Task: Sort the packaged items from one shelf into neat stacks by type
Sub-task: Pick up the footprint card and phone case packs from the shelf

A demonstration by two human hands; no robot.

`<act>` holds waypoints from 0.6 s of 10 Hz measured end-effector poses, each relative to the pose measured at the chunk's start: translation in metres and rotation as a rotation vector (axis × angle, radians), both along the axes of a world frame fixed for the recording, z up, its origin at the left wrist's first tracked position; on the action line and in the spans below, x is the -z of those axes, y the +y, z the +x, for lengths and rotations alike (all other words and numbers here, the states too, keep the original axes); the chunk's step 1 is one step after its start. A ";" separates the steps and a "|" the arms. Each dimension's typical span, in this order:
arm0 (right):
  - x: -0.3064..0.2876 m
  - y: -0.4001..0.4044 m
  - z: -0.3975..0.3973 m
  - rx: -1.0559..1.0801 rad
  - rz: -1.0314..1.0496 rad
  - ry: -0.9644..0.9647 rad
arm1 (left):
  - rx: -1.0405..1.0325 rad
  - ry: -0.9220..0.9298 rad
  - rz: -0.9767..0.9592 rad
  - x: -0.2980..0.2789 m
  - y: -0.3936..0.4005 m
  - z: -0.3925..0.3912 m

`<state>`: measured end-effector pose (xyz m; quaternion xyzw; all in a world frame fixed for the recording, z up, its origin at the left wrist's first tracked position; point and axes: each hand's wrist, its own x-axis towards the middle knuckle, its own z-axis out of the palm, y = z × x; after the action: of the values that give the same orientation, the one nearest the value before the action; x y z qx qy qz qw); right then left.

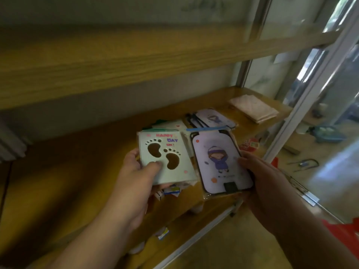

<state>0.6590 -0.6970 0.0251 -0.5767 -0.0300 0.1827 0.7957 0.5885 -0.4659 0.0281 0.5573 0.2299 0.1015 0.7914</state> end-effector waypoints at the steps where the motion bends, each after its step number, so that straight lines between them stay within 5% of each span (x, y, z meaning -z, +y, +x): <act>1: 0.006 -0.001 0.028 0.000 0.007 0.018 | -0.052 0.021 0.087 0.003 0.001 0.029; 4: -0.009 -0.010 0.106 -0.063 -0.044 -0.041 | -0.228 0.073 0.237 0.003 0.001 0.098; 6: -0.010 -0.019 0.161 -0.195 0.009 0.035 | -0.279 0.211 0.581 0.012 -0.014 0.111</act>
<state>0.8199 -0.7163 0.0349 -0.5639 -0.0730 0.2693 0.7773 0.6998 -0.4800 0.0165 0.7301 0.3460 0.2116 0.5499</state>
